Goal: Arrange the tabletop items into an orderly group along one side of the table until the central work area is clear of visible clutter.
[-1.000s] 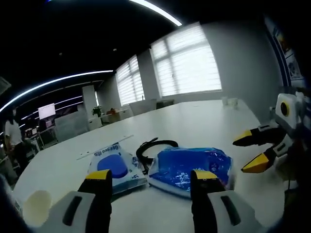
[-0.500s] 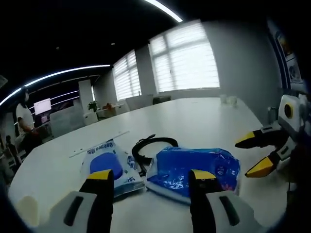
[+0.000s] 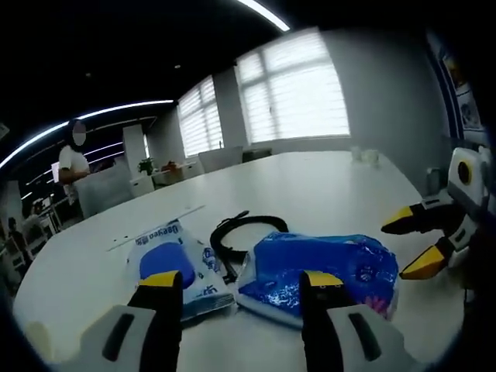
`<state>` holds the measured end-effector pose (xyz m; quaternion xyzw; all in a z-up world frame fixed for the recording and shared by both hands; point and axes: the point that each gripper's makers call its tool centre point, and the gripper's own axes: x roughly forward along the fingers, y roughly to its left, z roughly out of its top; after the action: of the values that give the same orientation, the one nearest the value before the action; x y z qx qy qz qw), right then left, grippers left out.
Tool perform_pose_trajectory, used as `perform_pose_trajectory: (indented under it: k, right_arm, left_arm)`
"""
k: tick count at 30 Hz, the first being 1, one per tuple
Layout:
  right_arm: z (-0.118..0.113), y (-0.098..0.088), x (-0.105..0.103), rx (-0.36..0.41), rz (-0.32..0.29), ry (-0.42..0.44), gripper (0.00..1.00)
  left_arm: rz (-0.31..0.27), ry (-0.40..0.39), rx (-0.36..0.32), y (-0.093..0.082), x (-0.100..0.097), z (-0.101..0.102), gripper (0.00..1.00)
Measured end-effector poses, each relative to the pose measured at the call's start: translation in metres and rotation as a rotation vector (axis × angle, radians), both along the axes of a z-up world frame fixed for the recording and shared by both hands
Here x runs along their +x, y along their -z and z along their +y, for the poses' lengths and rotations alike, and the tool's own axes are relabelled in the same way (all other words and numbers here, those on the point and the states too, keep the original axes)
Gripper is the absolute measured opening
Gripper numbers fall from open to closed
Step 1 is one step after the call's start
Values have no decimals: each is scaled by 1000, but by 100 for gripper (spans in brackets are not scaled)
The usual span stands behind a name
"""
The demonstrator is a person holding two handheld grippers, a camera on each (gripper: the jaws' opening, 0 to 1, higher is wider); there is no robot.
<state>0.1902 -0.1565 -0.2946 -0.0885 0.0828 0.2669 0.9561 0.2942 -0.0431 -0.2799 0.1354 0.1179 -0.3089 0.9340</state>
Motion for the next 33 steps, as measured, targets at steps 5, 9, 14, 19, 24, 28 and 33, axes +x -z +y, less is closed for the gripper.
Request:
perform_pose_trajectory:
  k: [5, 9, 14, 19, 24, 28, 33]
  right_arm:
    - [1, 1, 1, 9, 7, -4, 38]
    - [3, 2, 2, 18, 17, -9, 37]
    - [3, 4, 4, 23, 28, -12, 37]
    - [5, 5, 5, 35, 36, -21, 35]
    - [4, 7, 6, 42, 46, -24, 34]
    - [5, 7, 6, 49, 48, -29, 33]
    - [7, 7, 5, 48, 47, -35, 30]
  left_arm:
    - [-7, 27, -3, -2, -2, -6, 59]
    - [-8, 33, -7, -2, 1, -8, 59]
    - [21, 51, -13, 4, 6, -10, 57]
    - [42, 76, -33, 8, 5, -14, 52]
    - [39, 101, -13, 10, 3, -22, 48]
    - [44, 105, -5, 10, 4, -23, 46]
    - [57, 111, 0, 13, 3, -23, 44]
